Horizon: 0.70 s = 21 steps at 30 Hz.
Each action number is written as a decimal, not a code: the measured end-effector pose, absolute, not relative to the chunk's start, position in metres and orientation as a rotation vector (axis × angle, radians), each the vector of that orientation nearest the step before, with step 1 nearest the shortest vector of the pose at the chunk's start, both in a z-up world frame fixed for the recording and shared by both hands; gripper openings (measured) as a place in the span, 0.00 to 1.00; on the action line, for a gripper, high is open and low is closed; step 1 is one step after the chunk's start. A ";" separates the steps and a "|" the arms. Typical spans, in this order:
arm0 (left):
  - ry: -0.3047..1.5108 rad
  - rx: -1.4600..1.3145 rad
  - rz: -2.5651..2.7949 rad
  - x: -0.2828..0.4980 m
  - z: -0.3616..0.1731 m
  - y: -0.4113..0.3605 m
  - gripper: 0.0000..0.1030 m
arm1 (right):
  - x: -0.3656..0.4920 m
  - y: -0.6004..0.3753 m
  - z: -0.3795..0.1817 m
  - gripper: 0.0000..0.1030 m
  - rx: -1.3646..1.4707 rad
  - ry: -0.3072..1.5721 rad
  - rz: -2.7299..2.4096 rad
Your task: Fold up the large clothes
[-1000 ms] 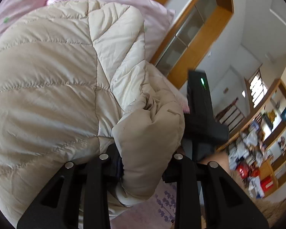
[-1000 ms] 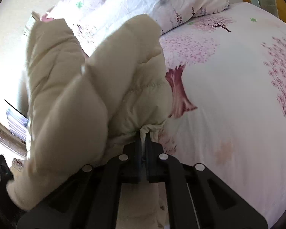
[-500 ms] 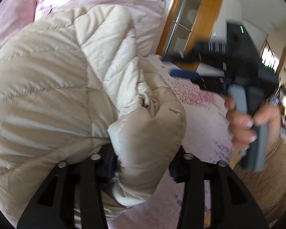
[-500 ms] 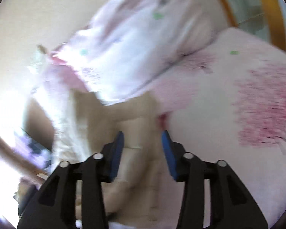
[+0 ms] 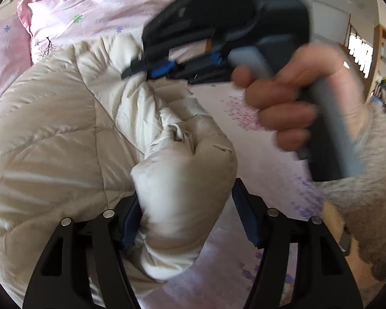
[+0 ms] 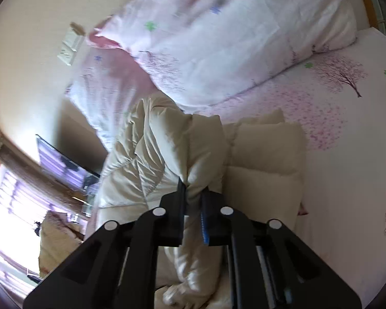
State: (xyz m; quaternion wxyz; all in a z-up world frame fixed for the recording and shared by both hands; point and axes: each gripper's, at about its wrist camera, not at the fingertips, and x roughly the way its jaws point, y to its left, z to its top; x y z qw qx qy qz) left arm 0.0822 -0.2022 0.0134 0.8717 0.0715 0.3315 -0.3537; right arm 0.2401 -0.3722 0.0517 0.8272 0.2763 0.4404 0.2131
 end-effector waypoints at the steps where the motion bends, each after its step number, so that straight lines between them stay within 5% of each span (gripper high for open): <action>1: 0.701 0.134 -0.755 0.082 0.018 -0.198 0.63 | 0.242 -0.375 0.046 0.10 0.594 0.944 0.440; 10: 0.611 -0.090 -0.715 0.107 0.102 -0.094 0.63 | 0.240 -0.393 0.026 0.11 0.613 0.993 0.393; 21: 0.741 -0.050 -0.472 0.158 0.066 -0.062 0.63 | 0.250 -0.398 0.015 0.12 0.587 1.034 0.344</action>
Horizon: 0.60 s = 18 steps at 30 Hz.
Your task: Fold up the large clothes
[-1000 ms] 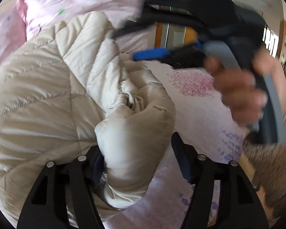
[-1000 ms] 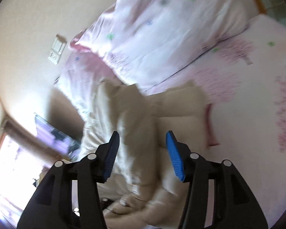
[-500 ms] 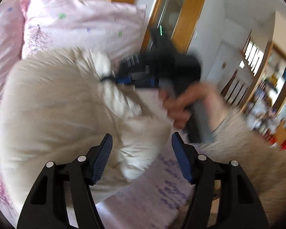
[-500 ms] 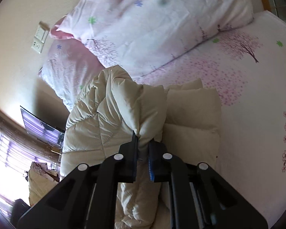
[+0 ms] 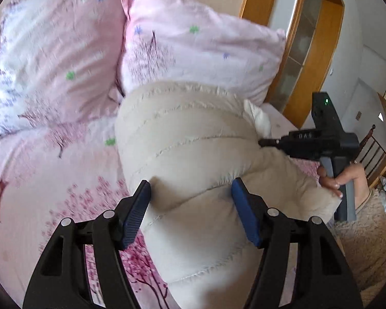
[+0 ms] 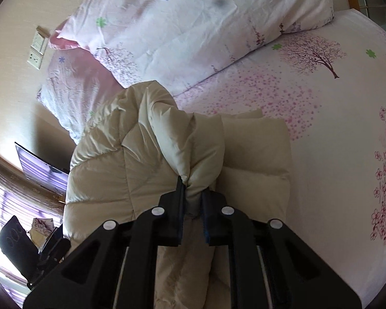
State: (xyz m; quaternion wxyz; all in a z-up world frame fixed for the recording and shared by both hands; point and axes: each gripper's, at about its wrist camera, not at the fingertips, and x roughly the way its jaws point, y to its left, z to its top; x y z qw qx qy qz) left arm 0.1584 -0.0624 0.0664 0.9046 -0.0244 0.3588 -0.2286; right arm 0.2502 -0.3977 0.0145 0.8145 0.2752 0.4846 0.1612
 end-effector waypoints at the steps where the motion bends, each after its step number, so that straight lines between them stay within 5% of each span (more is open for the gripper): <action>1: 0.746 -0.043 -0.472 0.159 0.062 -0.065 0.64 | 0.251 -0.399 0.013 0.12 0.589 1.040 0.339; 12: 0.887 0.015 -0.482 0.182 0.024 -0.090 0.71 | 0.245 -0.420 -0.015 0.18 0.637 1.059 0.277; 14: 0.888 0.035 -0.478 0.182 0.026 -0.092 0.71 | 0.236 -0.419 -0.003 0.26 0.571 1.027 0.231; 18: 0.871 -0.002 -0.488 0.176 0.034 -0.082 0.71 | 0.199 -0.411 0.044 0.27 0.413 0.858 0.170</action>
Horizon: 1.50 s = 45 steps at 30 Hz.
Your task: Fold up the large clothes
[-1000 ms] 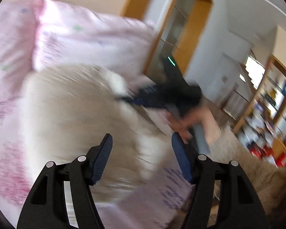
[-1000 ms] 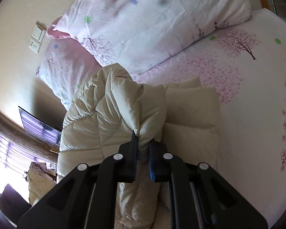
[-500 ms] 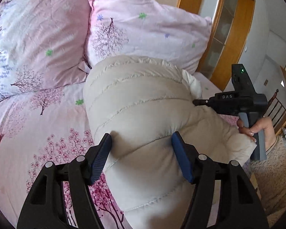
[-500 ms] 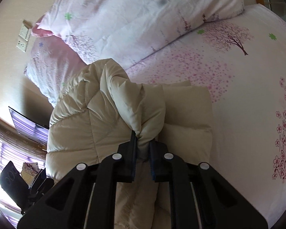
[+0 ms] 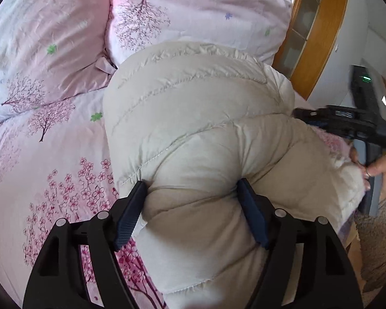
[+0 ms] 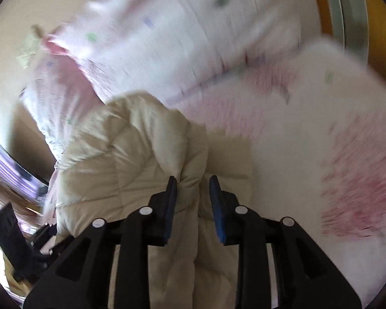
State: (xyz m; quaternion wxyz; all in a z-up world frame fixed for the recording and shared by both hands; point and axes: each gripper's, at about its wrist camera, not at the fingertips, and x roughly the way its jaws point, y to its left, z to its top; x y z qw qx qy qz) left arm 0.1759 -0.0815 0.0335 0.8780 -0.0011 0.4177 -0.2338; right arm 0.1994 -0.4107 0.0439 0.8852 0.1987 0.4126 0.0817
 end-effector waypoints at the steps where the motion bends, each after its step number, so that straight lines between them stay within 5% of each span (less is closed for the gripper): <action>1: 0.868 -0.022 -0.492 0.174 0.036 -0.077 0.71 | 0.187 -0.407 0.056 0.27 0.393 0.811 0.193; 12: 0.799 0.006 -0.586 0.120 0.049 -0.072 0.71 | 0.121 -0.345 0.041 0.27 0.202 0.858 0.410; 25: 0.876 0.078 -0.573 0.130 0.011 -0.086 0.78 | 0.117 -0.375 -0.010 0.25 0.377 0.968 0.357; 27: 0.857 0.066 -0.582 0.130 0.021 -0.080 0.78 | 0.124 -0.382 0.006 0.29 0.404 0.982 0.372; 29: 0.815 0.050 -0.559 0.137 0.036 -0.070 0.78 | 0.130 -0.393 0.022 0.54 0.457 0.932 0.368; 31: 0.796 0.044 -0.524 0.148 0.045 -0.064 0.78 | 0.147 -0.410 0.038 0.64 0.513 0.866 0.311; 36: 0.811 0.014 -0.485 0.190 0.049 -0.064 0.78 | 0.208 -0.435 0.034 0.64 0.669 0.884 0.256; 39: 0.833 -0.008 -0.480 0.210 0.047 -0.069 0.78 | 0.232 -0.432 0.025 0.49 0.708 0.913 0.265; 40: 0.837 -0.009 -0.473 0.217 0.045 -0.069 0.78 | 0.235 -0.430 0.023 0.26 0.705 0.910 0.266; 41: 0.843 -0.012 -0.468 0.223 0.044 -0.070 0.78 | 0.238 -0.428 0.022 0.18 0.697 0.904 0.269; 45: 0.854 -0.017 -0.478 0.234 0.041 -0.076 0.78 | 0.240 -0.426 0.014 0.13 0.596 0.924 0.149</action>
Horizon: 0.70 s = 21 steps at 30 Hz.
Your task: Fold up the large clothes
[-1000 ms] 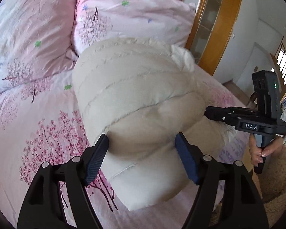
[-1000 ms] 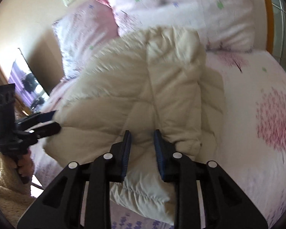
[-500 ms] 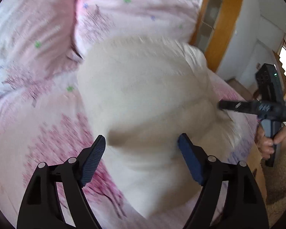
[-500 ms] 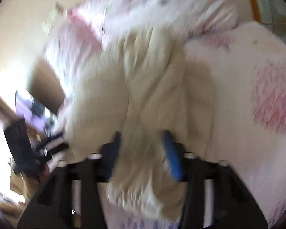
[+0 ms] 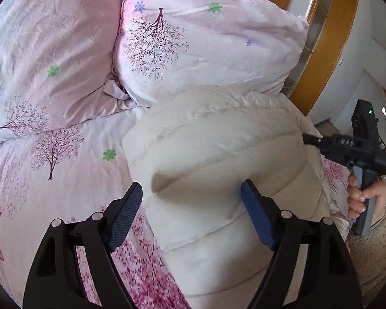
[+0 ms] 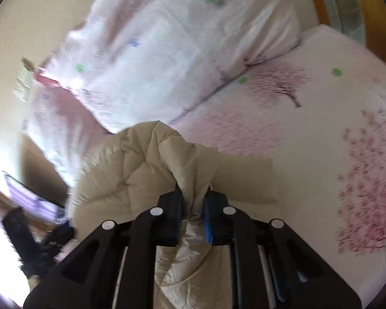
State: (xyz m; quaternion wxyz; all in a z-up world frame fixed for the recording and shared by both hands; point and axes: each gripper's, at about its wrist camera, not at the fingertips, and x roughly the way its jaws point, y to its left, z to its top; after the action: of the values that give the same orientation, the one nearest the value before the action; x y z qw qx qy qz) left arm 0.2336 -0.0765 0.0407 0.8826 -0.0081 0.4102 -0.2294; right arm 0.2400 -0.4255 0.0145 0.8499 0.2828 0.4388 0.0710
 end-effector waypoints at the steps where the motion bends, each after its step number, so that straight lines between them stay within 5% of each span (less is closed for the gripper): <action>1: 0.854 -0.013 -0.481 0.235 0.040 -0.078 0.78 | 0.243 -0.428 0.008 0.13 0.592 0.940 0.136; 16: 0.908 0.030 -0.495 0.252 0.002 -0.106 0.86 | 0.254 -0.434 -0.035 0.18 0.574 1.063 0.034; 21: 0.898 0.035 -0.484 0.250 0.001 -0.106 0.87 | 0.251 -0.434 -0.028 0.30 0.539 1.049 0.005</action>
State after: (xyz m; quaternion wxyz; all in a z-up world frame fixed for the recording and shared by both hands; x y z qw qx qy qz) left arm 0.2502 -0.1061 0.0014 0.8726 0.0169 0.4296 -0.2318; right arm 0.2507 -0.4339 -0.0284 0.8312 0.2542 0.4944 0.0022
